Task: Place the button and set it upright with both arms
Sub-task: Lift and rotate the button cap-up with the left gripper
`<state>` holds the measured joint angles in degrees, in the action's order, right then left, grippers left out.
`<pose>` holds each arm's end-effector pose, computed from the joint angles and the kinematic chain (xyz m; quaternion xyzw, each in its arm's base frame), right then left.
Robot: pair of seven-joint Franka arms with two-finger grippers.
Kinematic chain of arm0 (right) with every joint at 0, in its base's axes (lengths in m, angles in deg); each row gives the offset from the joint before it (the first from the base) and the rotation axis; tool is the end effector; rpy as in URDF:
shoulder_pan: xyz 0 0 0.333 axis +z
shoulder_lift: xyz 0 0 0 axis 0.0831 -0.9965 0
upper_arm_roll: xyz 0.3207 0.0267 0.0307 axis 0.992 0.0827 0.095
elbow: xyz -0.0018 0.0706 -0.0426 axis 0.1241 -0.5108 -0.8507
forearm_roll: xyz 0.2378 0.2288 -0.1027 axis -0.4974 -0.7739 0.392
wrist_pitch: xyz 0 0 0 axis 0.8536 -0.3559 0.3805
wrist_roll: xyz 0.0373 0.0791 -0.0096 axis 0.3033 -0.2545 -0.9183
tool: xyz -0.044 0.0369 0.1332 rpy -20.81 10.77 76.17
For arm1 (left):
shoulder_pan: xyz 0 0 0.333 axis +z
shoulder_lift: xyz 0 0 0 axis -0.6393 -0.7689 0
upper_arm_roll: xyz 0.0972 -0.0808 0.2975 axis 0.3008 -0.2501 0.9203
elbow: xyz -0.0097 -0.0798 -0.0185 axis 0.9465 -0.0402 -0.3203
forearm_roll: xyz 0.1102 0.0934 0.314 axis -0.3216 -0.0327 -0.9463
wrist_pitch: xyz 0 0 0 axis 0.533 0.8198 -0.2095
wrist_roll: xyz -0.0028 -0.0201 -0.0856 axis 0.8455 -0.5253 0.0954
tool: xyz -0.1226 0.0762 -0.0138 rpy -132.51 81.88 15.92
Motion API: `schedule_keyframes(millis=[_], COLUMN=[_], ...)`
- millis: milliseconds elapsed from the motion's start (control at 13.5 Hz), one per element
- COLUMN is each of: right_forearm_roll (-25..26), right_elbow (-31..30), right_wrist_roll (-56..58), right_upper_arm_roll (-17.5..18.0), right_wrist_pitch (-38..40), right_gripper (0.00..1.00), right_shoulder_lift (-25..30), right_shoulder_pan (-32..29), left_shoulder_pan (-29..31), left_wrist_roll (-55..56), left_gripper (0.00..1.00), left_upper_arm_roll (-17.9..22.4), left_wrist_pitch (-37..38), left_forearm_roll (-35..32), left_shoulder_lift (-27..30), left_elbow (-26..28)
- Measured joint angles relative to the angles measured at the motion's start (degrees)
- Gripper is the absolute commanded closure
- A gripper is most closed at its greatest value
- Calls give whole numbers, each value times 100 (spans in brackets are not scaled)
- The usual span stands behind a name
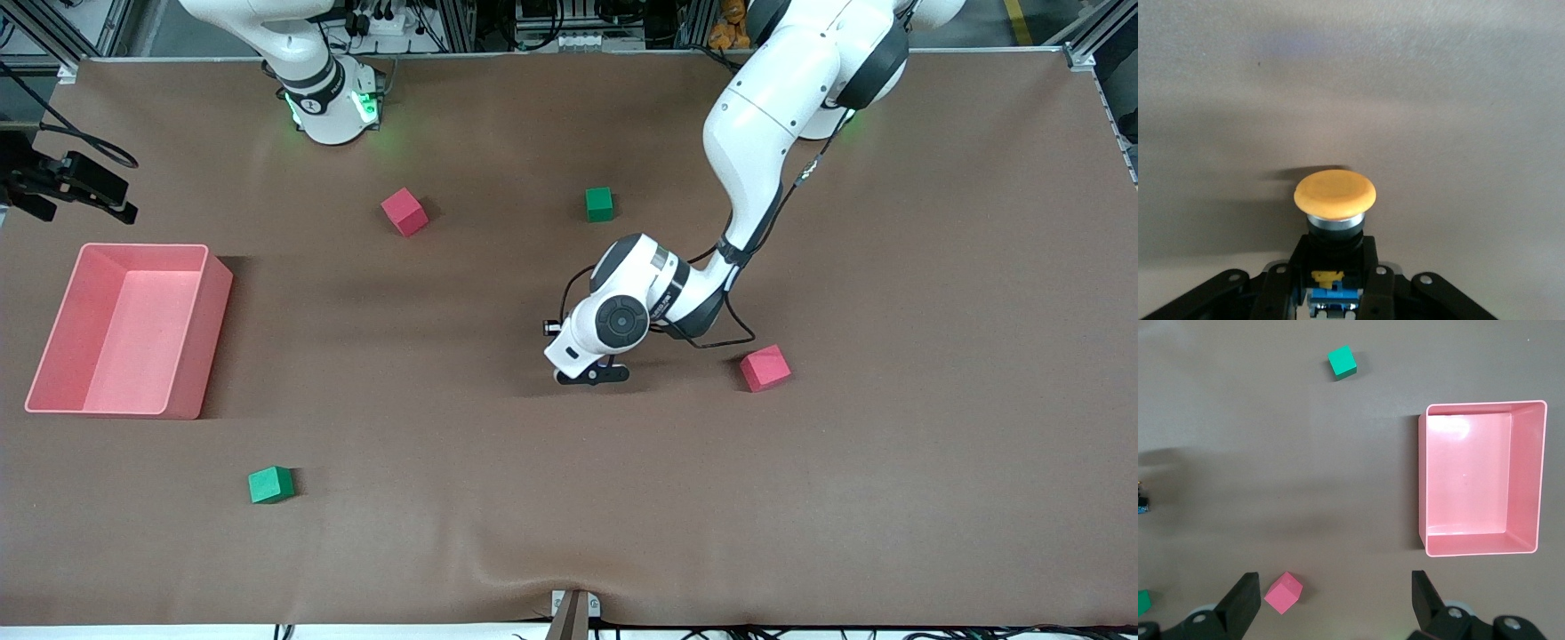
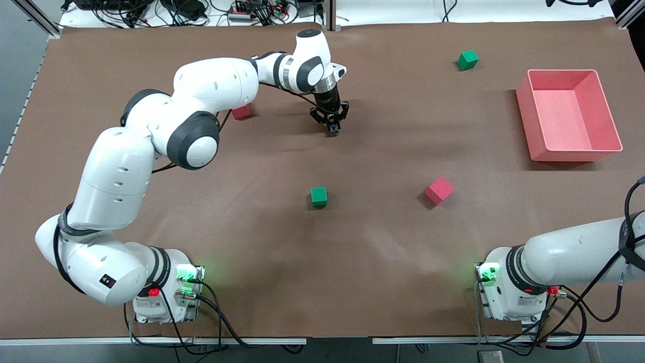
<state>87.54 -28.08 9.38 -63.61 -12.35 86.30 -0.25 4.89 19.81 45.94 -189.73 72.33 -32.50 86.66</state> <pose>0.4853 -0.0029 0.6237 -0.9996 0.0269 0.0082 0.0046 0.5162 -0.4875 0.1757 0.9822 0.0496 -0.1498 0.1015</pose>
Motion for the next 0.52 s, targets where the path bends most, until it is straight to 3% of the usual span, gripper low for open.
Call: schedule_keyframes(millis=[371,520], right_forearm_roll=[13,13], right_elbow=[1,2], right_wrist_roll=[0,0], right_upper_arm_roll=[-5,-5], right_wrist_pitch=[0,0], right_gripper=[0,0], right_shoulder_lift=[-8,-11], right_shoulder_pan=[-1,-1], left_shoulder_pan=[-136,-217], left_wrist_roll=[773,1244], left_gripper=[100,100], left_upper_arm_roll=[34,61], left_wrist_pitch=[-343,-545], left_forearm_roll=[-22,-409], left_shoulder_lift=[408,603], left_elbow=[-175,-177])
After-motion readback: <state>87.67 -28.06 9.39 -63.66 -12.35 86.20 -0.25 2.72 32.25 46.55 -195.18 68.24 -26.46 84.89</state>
